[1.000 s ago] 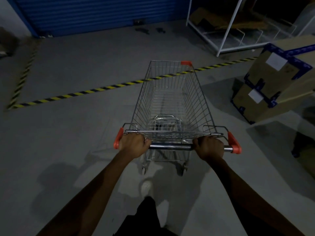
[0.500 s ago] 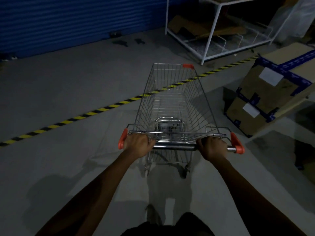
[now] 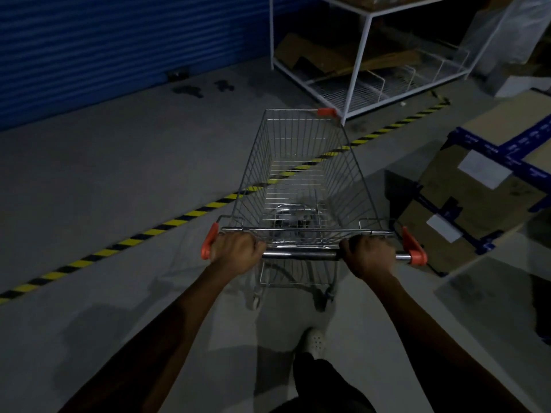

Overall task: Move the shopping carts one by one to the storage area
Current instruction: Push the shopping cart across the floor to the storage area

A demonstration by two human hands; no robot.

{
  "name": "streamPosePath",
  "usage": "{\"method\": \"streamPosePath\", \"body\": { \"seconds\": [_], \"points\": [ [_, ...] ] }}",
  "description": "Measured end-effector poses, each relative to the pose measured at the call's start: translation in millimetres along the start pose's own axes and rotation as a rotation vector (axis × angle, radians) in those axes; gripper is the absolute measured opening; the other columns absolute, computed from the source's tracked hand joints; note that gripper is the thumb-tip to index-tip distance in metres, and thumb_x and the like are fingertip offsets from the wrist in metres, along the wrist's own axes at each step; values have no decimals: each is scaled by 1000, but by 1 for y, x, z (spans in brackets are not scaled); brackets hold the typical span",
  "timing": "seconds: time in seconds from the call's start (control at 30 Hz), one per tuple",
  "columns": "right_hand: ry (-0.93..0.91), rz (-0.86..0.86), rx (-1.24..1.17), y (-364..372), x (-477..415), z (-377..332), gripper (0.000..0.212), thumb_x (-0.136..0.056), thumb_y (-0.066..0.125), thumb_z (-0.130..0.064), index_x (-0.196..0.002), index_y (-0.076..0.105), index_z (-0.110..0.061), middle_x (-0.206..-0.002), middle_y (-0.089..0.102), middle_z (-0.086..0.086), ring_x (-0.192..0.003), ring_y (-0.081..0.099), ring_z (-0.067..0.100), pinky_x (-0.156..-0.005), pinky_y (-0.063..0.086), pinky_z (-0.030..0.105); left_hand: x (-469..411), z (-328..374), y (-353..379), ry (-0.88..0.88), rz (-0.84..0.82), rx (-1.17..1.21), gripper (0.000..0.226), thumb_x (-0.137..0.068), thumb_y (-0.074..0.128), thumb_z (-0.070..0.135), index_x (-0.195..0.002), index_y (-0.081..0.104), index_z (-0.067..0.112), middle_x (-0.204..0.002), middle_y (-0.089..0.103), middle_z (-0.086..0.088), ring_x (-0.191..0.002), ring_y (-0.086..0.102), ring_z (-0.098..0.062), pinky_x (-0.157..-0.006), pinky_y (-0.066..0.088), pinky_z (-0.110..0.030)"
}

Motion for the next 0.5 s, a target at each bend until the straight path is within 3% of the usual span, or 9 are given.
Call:
{"method": "streamPosePath", "body": {
  "seconds": [0.07,0.23,0.5],
  "points": [
    [-14,31,38,-6,-40,12,31,-95,59,-40,-83,66,-12,-79,67,11,-70,66,33,-59,43,35,-42,11,-4,9,19,26,55,-79,15,56,-63,54,19,-81,70,-5,-80,67,-25,-67,35,-29],
    [-5,-99,102,19,-140,58,44,-98,37,-52,-89,68,-21,-88,70,3,-79,66,27,-59,32,29,-142,40,-10,35,30,6,82,-73,5,61,-82,72,15,-96,74,-9,-93,68,-30,-78,46,-33],
    [35,-82,128,14,-272,121,51,-101,33,-53,-89,69,-20,-89,70,4,-81,67,27,-59,34,29,-286,78,2,-2,-9,-32,68,-74,12,56,-71,67,16,-81,72,-7,-80,68,-26,-65,39,-30]
  ]
}}
Point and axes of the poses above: each hand's wrist, its own x-axis away from the middle knuckle, its own y-axis out of the palm, z = x × y, the point moved 8 cm from there along -x, towards the middle knuckle
